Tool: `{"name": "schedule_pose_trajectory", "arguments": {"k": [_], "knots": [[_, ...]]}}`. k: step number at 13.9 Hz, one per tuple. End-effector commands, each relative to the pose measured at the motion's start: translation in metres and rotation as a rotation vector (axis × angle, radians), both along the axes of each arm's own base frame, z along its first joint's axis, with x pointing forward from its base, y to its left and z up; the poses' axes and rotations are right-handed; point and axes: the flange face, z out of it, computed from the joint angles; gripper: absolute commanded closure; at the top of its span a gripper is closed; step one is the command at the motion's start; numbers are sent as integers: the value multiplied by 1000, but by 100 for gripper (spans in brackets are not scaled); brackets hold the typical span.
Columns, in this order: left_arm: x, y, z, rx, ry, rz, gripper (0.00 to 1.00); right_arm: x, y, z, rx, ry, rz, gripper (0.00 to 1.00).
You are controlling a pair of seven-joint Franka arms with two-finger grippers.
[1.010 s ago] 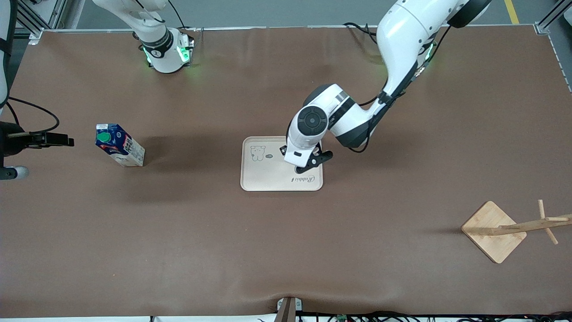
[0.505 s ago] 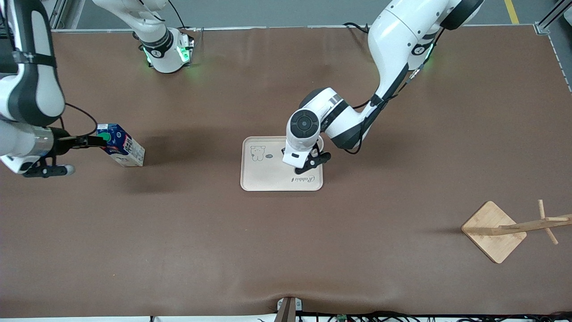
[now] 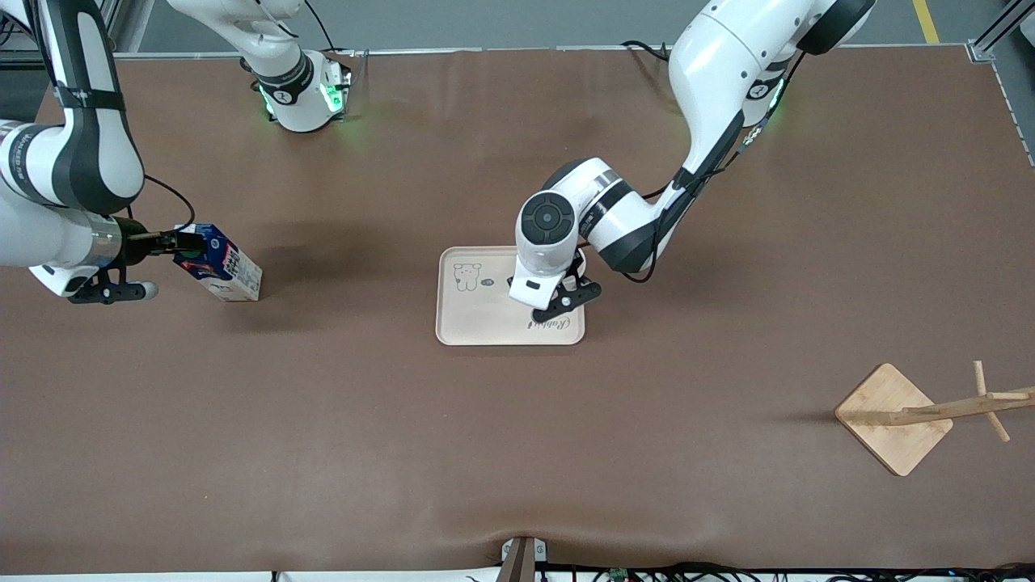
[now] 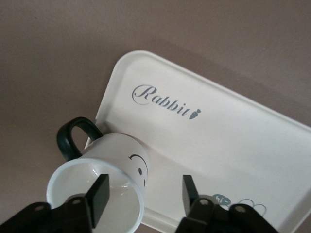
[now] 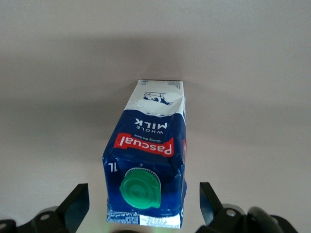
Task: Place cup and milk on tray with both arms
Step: 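Lower the mug onto the tray while the right gripper reaches the milk, then open the left gripper and withdraw while the right gripper grasps milk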
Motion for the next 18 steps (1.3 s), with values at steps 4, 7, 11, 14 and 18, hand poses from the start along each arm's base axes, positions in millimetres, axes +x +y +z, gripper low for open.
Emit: {"name": "schedule_pose_trajectory", "arguments": {"k": [4, 7, 11, 14, 18], "knots": [[44, 76, 137, 40, -88, -52, 0, -24, 8, -27, -21, 12, -20, 0], [64, 145, 194, 99, -122, -87, 0, -25, 12, -32, -24, 3, -13, 23], [75, 235, 263, 170, -167, -110, 0, -18, 16, -6, -18, 42, -8, 100], [76, 313, 311, 189, -167, -217, 0, 19, 89, 90, 17, 98, -10, 100], [66, 379, 342, 192, -119, -318, 0, 46, 243, 131, 34, 126, -127, 100]]}}
